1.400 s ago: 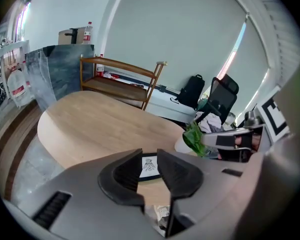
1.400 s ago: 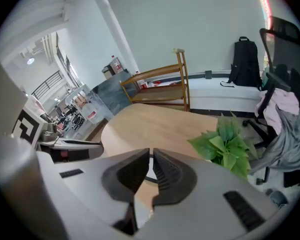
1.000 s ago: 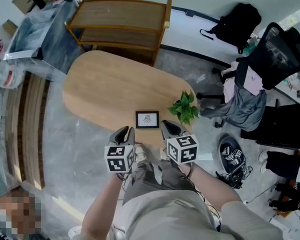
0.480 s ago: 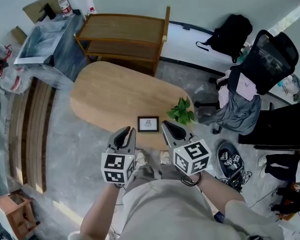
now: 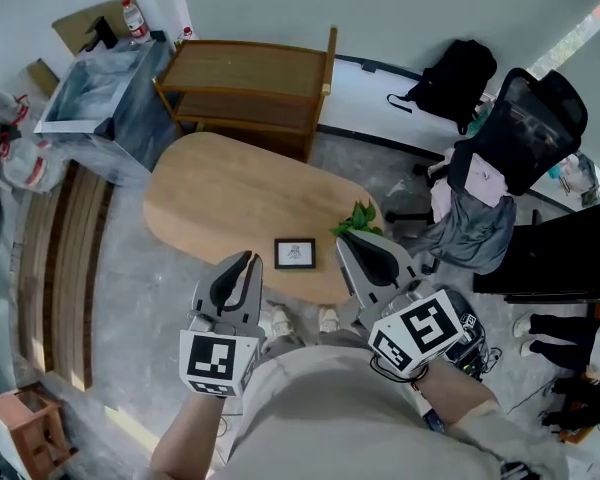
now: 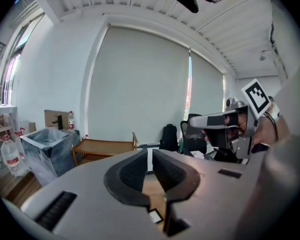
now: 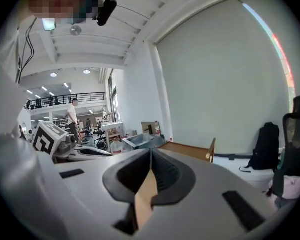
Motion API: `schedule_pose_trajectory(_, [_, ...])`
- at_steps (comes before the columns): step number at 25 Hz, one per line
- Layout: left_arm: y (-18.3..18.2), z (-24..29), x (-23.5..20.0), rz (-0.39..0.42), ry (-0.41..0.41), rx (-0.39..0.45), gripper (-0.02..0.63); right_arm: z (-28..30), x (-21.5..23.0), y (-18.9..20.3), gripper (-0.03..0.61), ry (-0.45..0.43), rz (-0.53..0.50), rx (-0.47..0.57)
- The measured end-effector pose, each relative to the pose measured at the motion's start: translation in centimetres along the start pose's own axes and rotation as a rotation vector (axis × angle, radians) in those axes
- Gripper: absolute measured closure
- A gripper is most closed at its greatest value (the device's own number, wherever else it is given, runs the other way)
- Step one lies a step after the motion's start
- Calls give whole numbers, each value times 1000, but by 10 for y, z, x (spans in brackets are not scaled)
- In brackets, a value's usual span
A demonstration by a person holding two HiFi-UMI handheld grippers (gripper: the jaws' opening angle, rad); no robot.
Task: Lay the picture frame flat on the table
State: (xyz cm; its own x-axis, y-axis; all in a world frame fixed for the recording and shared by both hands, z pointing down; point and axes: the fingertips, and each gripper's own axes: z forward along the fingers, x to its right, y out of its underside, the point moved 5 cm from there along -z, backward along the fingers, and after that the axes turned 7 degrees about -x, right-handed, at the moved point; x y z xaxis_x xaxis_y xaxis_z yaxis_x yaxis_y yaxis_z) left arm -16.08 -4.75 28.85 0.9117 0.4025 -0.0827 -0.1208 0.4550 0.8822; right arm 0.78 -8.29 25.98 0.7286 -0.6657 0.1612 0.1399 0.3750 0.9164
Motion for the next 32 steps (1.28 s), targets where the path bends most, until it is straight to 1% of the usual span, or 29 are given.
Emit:
schedule_pose_trajectory(2, [-16, -11, 1, 9, -15, 48, 584, -9, -3, -16, 574, -4, -19, 36])
schedule_pose_trajectory(6, [-45, -30, 7, 50, -32, 127, 584, -26, -10, -43, 575, -36, -5, 97])
schedule_pose_trajectory(12, [-76, -52, 14, 105, -62, 192, 584, -46, -21, -71, 578, -66, -56, 153])
schedule_pose_trajectory(14, [-83, -56, 16, 123, -71, 210, 584, -51, -22, -77, 578, -80, -53, 165])
schedule_pose_trajectory(17, [-87, -57, 16, 138, -81, 217, 584, -54, -22, -83, 580, -105, -18, 184])
schedule_pose_trajectory(22, [-91, -58, 19, 133, -86, 224, 584, -56, -22, -86, 580, -104, -46, 187])
schedule_pose_trajectory(32, [-94, -61, 24, 144, -88, 222, 584, -61, -23, -85, 580, -106, -63, 184])
